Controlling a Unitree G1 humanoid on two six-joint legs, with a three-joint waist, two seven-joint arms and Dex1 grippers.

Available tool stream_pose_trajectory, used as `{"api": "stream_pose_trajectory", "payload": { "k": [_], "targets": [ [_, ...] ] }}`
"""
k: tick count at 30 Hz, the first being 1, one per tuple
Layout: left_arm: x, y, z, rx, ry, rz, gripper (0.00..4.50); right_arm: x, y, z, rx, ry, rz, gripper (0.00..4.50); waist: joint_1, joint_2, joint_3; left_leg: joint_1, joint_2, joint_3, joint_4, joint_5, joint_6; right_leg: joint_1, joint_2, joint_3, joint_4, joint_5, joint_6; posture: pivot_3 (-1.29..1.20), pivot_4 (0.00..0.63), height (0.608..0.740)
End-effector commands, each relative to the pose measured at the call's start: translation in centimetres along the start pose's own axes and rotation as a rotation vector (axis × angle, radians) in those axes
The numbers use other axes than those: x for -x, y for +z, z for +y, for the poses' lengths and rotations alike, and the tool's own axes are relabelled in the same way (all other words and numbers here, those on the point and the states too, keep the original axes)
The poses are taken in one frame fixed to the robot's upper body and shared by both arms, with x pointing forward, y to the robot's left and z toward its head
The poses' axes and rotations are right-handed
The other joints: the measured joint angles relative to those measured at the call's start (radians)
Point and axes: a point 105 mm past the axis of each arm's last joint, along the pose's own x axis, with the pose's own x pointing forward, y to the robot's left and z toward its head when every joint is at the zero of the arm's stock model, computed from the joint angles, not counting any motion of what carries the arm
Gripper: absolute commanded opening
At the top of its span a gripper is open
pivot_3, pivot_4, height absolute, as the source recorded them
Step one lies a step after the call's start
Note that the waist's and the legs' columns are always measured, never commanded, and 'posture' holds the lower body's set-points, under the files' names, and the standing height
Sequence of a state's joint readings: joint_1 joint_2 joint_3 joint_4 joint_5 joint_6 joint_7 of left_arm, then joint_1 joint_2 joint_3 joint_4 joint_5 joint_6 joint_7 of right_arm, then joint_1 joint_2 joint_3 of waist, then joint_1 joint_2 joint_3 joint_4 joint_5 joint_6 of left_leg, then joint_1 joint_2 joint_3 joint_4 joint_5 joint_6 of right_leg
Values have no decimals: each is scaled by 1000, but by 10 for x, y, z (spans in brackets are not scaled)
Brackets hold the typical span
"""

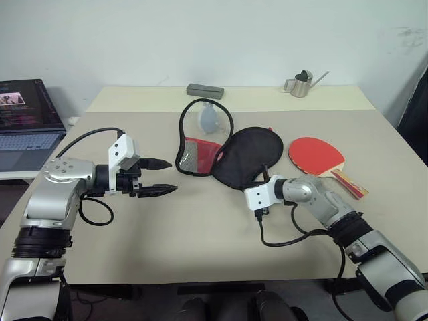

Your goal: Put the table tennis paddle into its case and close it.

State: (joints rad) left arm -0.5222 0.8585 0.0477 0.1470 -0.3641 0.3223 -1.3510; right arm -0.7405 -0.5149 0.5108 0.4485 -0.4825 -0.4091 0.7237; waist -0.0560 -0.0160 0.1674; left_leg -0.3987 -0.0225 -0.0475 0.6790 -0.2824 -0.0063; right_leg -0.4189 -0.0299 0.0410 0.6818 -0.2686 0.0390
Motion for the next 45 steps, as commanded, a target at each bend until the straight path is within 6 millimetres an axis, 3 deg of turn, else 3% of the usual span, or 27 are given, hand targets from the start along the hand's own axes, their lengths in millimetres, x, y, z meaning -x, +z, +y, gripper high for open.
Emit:
{"api": "stream_pose_trajectory", "payload": {
  "k": [1,21,45],
  "targets": [
    [-4,8,-13,-19,-68,-17,3743,18,-8,-8,22,-1,1,43,0,0,0,0,0,0,0,0,0,0,0,0,0,0,0,0,150,740],
    [-32,28,-29,-48,-214,-90,3743,77,-55,4,67,139,127,43,8,0,0,0,0,0,0,0,0,1,0,0,-1,0,0,0,150,740],
    [-38,26,-25,-55,-227,-99,3743,97,-82,10,62,165,232,43,17,0,0,2,0,0,1,0,0,5,0,0,-1,0,0,0,150,740]
  ]
}}
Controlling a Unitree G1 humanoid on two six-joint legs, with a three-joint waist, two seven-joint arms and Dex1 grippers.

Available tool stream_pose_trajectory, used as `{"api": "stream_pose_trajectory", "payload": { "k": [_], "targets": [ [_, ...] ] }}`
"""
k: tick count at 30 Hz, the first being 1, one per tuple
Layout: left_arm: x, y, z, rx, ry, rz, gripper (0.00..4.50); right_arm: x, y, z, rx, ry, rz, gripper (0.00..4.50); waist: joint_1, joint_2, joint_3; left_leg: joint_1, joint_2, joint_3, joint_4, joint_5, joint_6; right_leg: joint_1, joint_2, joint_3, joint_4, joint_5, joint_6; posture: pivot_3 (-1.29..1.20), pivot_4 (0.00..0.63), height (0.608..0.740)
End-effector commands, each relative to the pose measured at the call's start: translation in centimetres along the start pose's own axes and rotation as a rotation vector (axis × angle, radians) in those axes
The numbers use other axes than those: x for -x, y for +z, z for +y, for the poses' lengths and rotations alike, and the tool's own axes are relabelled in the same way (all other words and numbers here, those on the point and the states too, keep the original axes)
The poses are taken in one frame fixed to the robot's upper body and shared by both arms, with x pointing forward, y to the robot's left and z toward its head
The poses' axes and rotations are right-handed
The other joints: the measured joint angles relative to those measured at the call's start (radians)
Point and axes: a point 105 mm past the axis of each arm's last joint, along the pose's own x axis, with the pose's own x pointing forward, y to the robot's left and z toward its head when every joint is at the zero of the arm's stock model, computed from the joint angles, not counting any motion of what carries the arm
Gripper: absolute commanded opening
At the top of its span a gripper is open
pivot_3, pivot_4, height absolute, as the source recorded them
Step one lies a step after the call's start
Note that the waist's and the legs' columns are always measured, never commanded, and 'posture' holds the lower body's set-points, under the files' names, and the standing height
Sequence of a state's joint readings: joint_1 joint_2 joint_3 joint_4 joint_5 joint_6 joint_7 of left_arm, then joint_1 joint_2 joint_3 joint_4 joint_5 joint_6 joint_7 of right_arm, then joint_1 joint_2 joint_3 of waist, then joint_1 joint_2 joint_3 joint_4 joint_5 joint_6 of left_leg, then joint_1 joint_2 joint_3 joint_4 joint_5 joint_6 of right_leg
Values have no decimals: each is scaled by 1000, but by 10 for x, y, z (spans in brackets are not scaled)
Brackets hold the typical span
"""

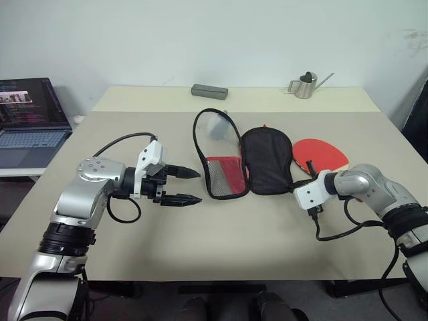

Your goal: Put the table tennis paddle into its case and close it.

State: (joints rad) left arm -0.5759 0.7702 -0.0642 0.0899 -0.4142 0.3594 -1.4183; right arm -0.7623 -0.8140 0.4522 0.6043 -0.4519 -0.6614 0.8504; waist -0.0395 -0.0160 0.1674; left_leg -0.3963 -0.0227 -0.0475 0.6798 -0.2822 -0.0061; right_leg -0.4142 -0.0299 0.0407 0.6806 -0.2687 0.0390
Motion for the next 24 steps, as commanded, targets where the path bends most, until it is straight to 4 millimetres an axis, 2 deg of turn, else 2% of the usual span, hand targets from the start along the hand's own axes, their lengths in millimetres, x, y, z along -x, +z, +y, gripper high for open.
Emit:
{"api": "stream_pose_trajectory", "payload": {
  "k": [1,4,5,8,16,20,22,24],
  "targets": [
    [1,9,2,-49,1,-12,3743,12,-11,-3,-12,-1,50,43,1,0,0,0,0,0,0,0,0,0,0,0,0,0,0,0,150,740],
    [1,9,3,-50,2,-13,3743,13,-10,-3,-39,-2,47,43,4,0,0,0,0,0,0,0,0,0,0,0,0,0,0,0,150,740],
    [1,9,3,-51,2,-13,3743,13,-10,-4,-54,-10,46,237,5,0,0,0,0,0,0,0,0,0,0,0,0,0,0,0,150,740],
    [0,9,4,-52,4,-15,3743,15,-12,-7,-93,-23,56,1025,6,0,0,0,0,0,0,0,0,0,0,0,0,0,0,0,150,740],
    [-2,7,5,-53,6,-24,3743,32,-23,-22,-231,-106,91,3645,7,0,0,0,0,0,0,0,0,0,0,0,0,0,0,0,150,740],
    [-2,9,5,-53,12,-32,3743,53,-22,-36,-409,-184,46,3645,7,0,0,0,0,0,0,0,0,1,0,0,0,0,0,0,150,740],
    [-2,13,8,-54,35,-46,3743,76,-27,-32,-519,-174,47,3645,8,0,0,0,0,-1,0,0,0,1,-1,0,0,0,0,0,150,740],
    [-3,17,10,-62,41,-56,3743,90,-30,-28,-624,-184,40,3645,11,0,0,0,0,-1,0,0,0,1,-1,0,0,0,0,0,150,740]
  ]
}}
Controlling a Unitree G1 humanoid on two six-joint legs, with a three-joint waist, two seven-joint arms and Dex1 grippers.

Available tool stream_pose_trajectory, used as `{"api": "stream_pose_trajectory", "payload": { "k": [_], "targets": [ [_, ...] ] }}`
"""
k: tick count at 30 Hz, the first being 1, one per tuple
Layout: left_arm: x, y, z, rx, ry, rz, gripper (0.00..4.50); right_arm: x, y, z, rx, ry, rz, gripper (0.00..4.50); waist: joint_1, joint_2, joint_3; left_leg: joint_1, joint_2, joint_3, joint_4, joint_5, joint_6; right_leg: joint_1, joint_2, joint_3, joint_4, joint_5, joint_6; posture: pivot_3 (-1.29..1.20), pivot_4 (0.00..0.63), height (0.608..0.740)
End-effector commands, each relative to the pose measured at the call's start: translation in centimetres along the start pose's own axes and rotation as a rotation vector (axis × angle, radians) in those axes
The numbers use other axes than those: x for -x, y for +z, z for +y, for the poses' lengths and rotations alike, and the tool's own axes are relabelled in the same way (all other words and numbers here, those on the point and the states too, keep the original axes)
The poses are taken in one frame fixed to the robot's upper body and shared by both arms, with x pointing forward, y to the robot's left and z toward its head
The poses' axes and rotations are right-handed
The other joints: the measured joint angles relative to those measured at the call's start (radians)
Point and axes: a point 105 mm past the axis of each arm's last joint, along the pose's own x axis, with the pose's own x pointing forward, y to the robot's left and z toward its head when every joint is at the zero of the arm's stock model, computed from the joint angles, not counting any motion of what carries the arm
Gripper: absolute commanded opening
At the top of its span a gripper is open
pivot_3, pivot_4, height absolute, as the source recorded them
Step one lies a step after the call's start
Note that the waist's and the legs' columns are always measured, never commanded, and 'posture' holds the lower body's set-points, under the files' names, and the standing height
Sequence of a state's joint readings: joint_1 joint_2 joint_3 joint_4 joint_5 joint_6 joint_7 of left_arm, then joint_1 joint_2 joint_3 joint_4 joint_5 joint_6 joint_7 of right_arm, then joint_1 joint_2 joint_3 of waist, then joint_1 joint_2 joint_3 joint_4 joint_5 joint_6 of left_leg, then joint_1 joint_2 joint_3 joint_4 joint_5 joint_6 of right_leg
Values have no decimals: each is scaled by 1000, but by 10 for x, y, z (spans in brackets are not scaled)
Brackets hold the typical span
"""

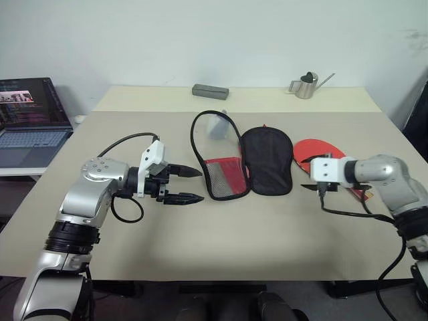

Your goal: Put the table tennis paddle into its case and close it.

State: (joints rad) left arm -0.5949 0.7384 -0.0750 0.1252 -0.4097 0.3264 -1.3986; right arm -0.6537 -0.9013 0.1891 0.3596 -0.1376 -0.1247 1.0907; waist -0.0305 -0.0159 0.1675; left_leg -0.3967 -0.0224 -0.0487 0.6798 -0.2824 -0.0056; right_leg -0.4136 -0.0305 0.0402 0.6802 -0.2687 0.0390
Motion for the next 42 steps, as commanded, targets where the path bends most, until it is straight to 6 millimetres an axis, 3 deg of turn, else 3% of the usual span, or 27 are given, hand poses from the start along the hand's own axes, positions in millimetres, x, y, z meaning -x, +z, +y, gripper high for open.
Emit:
{"api": "stream_pose_trajectory", "payload": {
  "k": [1,3,12,17,24,31,42],
  "targets": [
    [1,18,6,-53,28,-37,3743,33,0,-13,-144,-60,-27,4015,2,0,0,0,0,-1,0,0,0,0,0,0,0,0,0,0,150,740],
    [-2,25,7,-62,32,-59,3743,43,-5,-10,-223,-64,-23,4487,2,0,0,1,0,-1,0,0,0,1,-1,0,-1,0,0,0,150,740],
    [-22,63,14,-114,35,-160,3743,74,-44,-16,-590,-301,34,4487,-1,0,0,3,0,0,0,0,0,4,0,0,0,0,0,0,150,740],
    [-29,65,20,-113,33,-119,3743,76,-66,-11,-716,-354,77,4487,-3,0,0,4,0,1,0,0,0,4,0,1,0,0,0,0,150,740],
    [-37,64,22,-130,-34,-70,3743,67,-82,-5,-794,-333,100,4487,-2,0,0,4,0,2,0,0,0,4,3,1,0,0,0,0,150,740],
    [-47,71,25,-192,-97,-67,3743,44,-83,-10,-819,-280,80,4487,-3,0,0,4,0,2,0,0,0,4,4,1,0,0,0,0,150,740],
    [-45,66,28,-210,-96,-58,3743,20,-106,-2,-940,-282,128,4487,-2,0,0,4,0,2,0,0,0,4,4,1,0,0,0,0,150,740]
  ]
}}
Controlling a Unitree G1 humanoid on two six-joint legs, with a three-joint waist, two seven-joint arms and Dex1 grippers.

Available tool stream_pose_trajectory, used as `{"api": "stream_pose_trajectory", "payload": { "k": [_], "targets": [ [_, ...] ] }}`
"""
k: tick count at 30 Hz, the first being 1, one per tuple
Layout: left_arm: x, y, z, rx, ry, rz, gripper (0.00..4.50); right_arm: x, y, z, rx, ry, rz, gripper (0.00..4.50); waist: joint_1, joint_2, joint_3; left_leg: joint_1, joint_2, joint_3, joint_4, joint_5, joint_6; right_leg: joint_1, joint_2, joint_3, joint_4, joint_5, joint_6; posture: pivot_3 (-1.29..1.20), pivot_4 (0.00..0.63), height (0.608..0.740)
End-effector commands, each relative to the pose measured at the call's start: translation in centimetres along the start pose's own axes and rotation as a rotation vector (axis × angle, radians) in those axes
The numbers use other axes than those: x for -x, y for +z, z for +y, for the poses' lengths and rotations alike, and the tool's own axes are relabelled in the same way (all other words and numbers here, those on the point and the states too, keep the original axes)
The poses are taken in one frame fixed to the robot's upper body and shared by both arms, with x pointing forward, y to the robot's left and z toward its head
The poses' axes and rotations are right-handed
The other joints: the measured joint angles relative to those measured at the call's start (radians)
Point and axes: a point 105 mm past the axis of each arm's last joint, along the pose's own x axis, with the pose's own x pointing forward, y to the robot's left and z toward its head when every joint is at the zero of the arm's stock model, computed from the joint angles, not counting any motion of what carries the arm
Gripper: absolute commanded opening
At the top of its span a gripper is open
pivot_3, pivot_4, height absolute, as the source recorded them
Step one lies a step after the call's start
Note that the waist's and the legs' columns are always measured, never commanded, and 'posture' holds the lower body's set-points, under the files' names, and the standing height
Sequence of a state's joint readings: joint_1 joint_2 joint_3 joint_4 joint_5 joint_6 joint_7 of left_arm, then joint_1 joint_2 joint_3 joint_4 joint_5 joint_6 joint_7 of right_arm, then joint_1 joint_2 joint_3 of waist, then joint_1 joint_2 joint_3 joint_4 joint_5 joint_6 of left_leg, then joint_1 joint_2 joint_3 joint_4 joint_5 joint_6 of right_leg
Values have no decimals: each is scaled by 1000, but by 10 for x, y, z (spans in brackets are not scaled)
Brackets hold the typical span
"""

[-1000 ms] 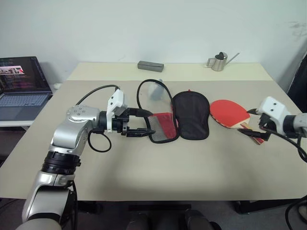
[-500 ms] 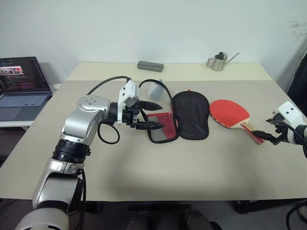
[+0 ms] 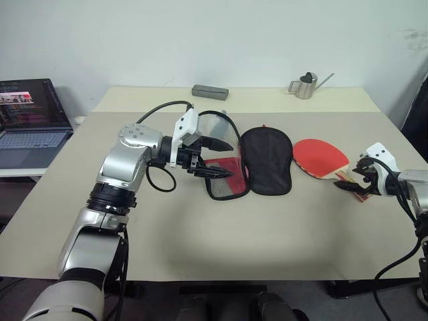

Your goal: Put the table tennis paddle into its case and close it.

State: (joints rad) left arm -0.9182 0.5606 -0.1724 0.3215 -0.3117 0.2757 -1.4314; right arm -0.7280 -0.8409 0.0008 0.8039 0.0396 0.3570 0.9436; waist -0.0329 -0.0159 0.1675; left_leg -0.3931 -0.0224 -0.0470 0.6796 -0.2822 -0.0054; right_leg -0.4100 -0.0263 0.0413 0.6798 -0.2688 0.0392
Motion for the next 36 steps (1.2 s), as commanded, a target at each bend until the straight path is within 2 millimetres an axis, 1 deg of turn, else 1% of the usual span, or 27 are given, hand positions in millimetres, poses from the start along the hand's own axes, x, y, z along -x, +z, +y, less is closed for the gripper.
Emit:
{"api": "stream_pose_trajectory", "payload": {
  "k": [1,5,10,13,16,18,19,21,23,29,34,36],
  "targets": [
    [3,10,2,-51,1,-7,3743,0,2,-7,-35,-29,-21,4487,0,0,0,0,0,0,0,0,0,0,0,0,0,0,0,0,150,740],
    [6,7,2,-52,12,1,3743,-6,-11,-4,-89,-24,-4,4487,-2,0,0,0,0,0,0,0,0,0,0,0,0,0,0,0,150,740],
    [8,4,2,-51,20,6,3743,-14,-20,2,-140,-20,2,4487,-9,0,0,2,0,0,0,0,0,2,0,1,0,0,0,0,150,740],
    [9,3,2,-50,24,8,3743,-20,-25,7,-149,-20,15,3981,-16,0,0,7,0,0,0,0,0,6,0,1,1,0,0,0,150,740],
    [10,2,3,-50,32,9,3743,-24,-30,13,-149,-23,37,3130,-20,-1,0,10,0,1,0,0,0,8,1,2,1,0,0,0,150,740],
    [11,2,4,-50,37,10,3743,-25,-31,15,-150,-31,47,2373,-20,-1,-1,13,0,0,0,0,0,12,1,1,1,0,0,0,150,740],
    [12,2,4,-50,42,10,3743,-26,-32,15,-145,-39,54,2225,-20,-1,-1,14,0,0,0,0,0,13,1,1,1,0,0,0,150,740],
    [13,1,5,-48,50,10,3743,-26,-32,15,-136,-62,58,1625,-20,-1,-1,17,0,-1,0,0,0,17,1,1,0,0,1,0,150,740],
    [14,0,5,-46,58,10,3743,-25,-31,14,-144,-81,57,1126,-20,-1,-1,21,0,-1,0,0,1,22,1,1,-1,0,1,0,150,740],
    [18,-3,5,-39,86,9,3743,-11,-14,-2,-191,-197,3,1073,-18,-1,-1,24,0,-1,-1,0,1,24,1,1,0,0,1,0,150,740],
    [22,-4,5,-36,107,7,3743,8,4,-16,-218,-284,-52,1073,-8,0,0,22,-1,-1,-1,0,1,22,-1,1,-1,0,1,0,150,740],
    [25,-4,5,-34,119,5,3743,18,13,-23,-216,-330,-79,1072,-2,1,1,21,-1,-2,-1,0,1,21,-1,1,-1,0,1,0,150,740]
  ]
}}
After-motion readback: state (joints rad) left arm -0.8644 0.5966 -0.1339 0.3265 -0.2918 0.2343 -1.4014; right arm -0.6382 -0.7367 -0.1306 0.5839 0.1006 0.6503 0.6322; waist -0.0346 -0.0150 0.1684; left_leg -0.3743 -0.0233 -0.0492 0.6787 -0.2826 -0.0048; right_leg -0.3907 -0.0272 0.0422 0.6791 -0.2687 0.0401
